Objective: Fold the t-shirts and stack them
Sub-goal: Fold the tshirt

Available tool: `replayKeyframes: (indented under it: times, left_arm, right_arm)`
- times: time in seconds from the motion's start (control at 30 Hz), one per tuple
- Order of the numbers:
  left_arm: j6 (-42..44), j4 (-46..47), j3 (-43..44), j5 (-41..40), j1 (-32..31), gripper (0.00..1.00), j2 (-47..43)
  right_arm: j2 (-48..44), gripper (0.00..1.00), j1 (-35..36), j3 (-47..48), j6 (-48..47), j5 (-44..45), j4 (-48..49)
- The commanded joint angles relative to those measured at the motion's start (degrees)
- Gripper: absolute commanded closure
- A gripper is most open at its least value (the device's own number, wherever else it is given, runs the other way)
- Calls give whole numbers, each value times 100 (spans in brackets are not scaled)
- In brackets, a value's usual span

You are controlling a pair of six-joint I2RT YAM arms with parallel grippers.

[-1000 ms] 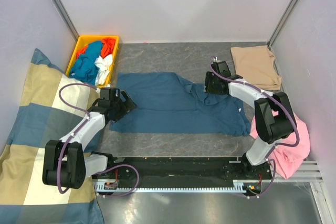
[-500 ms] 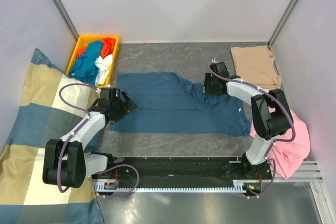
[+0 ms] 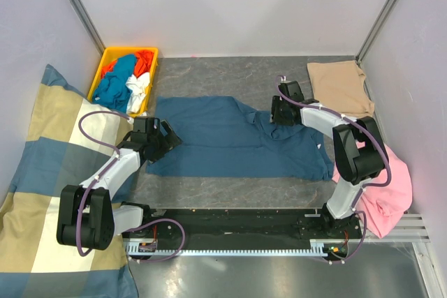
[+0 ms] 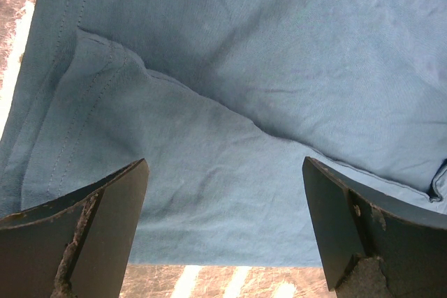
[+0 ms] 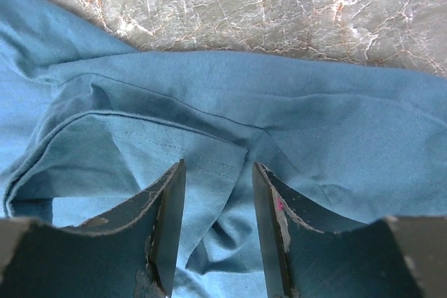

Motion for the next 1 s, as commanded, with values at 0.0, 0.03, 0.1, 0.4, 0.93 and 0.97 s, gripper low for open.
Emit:
replayKeyframes:
  times: [0.0,0.03,0.1,0.4,0.93,0.97]
  left_arm:
    - [-14,94,38,-94,-22,1,0]
    - [-14,85,30,-85,-14,1,-8]
    - [-5,76,21,-103,-22,1,-17]
    - [-23,59,12,-129,-14,1,-53]
    - [399,-143,1355,-805,-14,1,500]
    - [434,-187,1687,-954,4,1,606]
  right_arm:
    - [139,50,15,213,-36,-37,149]
    - [156,50,15,222,-36,-37,149]
    - [200,51,6,240,-45,-28,157]
    - [314,70,15,248,-54,-19,184]
    - [-617,99,6,-59,-71,-142,-1]
    - [-661,99,6,-94,-63,-169,8]
